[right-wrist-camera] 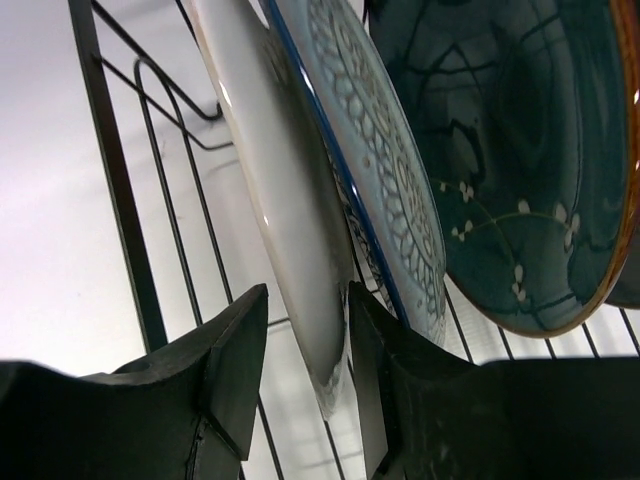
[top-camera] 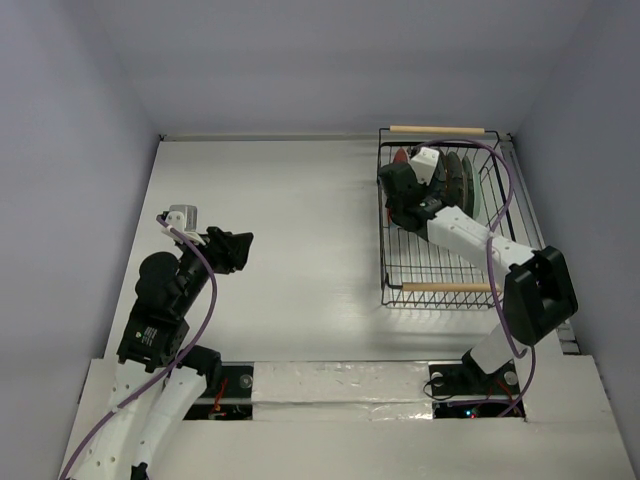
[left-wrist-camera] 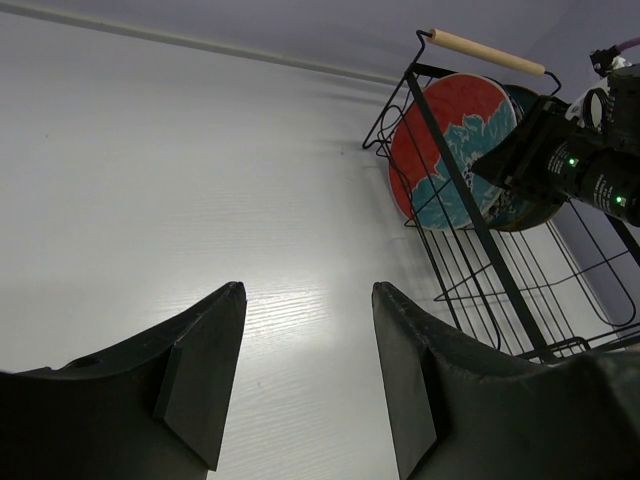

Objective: Unload the plates from the dish rack

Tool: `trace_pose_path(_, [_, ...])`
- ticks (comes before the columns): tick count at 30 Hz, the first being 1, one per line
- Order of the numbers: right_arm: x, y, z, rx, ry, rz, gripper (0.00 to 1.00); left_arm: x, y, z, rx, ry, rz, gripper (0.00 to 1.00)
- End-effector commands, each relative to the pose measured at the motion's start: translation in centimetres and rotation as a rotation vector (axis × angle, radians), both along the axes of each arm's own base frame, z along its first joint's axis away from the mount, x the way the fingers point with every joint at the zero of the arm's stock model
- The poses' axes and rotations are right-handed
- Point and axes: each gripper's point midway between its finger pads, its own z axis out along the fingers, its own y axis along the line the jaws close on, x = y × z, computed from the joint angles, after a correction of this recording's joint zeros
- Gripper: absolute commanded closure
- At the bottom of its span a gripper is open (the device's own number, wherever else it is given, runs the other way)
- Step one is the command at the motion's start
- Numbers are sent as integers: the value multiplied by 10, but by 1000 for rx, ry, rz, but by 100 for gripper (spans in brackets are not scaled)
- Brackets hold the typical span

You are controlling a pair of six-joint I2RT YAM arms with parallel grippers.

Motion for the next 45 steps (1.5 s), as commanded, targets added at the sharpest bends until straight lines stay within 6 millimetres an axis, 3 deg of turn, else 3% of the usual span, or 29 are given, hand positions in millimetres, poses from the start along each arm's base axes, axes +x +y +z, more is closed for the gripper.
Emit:
trace_pose_path(1, [15,-30,30,-73,-92,-145,56,1,-4,8,-9,-37,-21,50])
trace_pose_path(5, [20,-27,32,-78,-93,-141,61,0,-4,9,-8,-39,-21,50])
trace_pose_path(14, [17,-35,51,-143,-99,-129,100,-2,-3,11,-10,-52,-21,50])
trace_pose_path(20, [12,-40,74,-175,-121,-102,100,-2,-3,12,-11,-51,-20,50])
trace_pose_path(29, [-5,-47,153,-130,-271,-58,100,-1,-3,12,-10,-52,-20,50])
trace_pose_path(42, [-32,-54,211,-12,-398,-32,100,0,-4,11,-9,-47,-21,50])
trace_pose_path(45, [-42,-60,233,13,-445,-35,100,0,-4,10,-8,-46,-20,50])
